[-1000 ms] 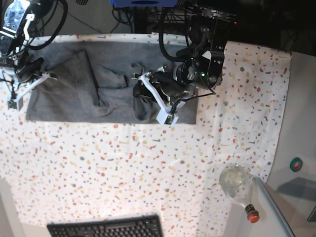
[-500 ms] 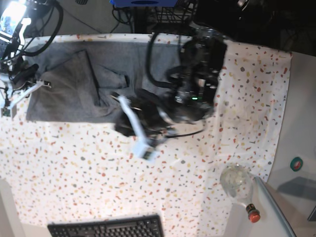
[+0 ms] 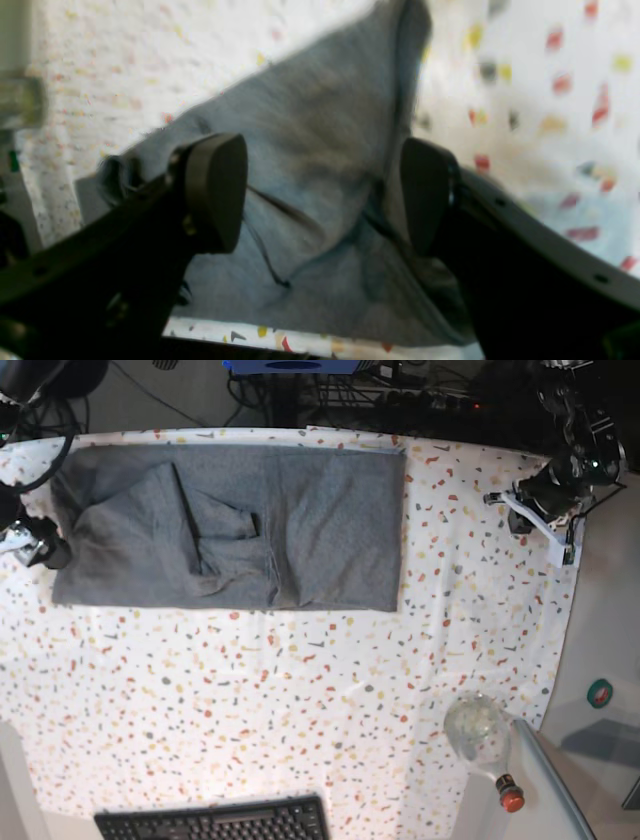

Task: Layout the t-shirt on the table in an organized manner, then fold the t-shirt properly
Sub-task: 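Grasp the folded strip with both grippers and fold it over again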

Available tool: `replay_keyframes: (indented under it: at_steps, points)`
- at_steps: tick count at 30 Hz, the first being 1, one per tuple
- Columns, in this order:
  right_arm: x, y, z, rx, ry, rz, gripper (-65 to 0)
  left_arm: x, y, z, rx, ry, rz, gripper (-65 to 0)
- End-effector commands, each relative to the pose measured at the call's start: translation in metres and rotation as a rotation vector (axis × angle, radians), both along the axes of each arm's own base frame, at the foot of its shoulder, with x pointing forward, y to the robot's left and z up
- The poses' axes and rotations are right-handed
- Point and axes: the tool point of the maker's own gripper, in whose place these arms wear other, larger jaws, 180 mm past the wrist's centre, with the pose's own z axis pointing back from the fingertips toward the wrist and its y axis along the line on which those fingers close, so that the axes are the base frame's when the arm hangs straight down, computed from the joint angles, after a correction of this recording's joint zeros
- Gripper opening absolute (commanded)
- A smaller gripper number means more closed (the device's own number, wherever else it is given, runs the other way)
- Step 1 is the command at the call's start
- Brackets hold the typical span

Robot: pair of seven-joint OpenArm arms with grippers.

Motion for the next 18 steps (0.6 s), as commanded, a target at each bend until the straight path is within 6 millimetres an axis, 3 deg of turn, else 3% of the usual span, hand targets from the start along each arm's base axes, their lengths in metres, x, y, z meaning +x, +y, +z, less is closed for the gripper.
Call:
replay_keyframes:
  at_steps: [1, 6, 8, 13, 18]
  points:
    - [0.012, -0.02, 0.009, -0.019, -0.034, -0.018, -19.7, 0.013, 0.001, 0.013, -0.005, -0.077, -0.002, -65.0]
    - [0.007, -0.028, -0.011, 0.034, 0.029, -0.044, -19.7, 0.012, -0.013, -0.002, -0.057, -0.082, 0.029, -65.0]
    - [0.008, -0.027, -0.013, 0.038, 0.03, -0.044, -19.7, 0.013, -0.029, -0.009, -0.082, -0.068, 0.001, -65.0]
    - [0.001, -0.002, -0.035, 0.016, 0.092, 0.057, -19.7, 0.024, -0.076, -0.017, -0.135, -0.067, -0.111, -65.0]
    - [-0.009, 0.013, -0.048, 0.031, 0.125, 0.096, -19.7, 0.027, -0.099, -0.03, -0.165, -0.071, -0.122, -65.0]
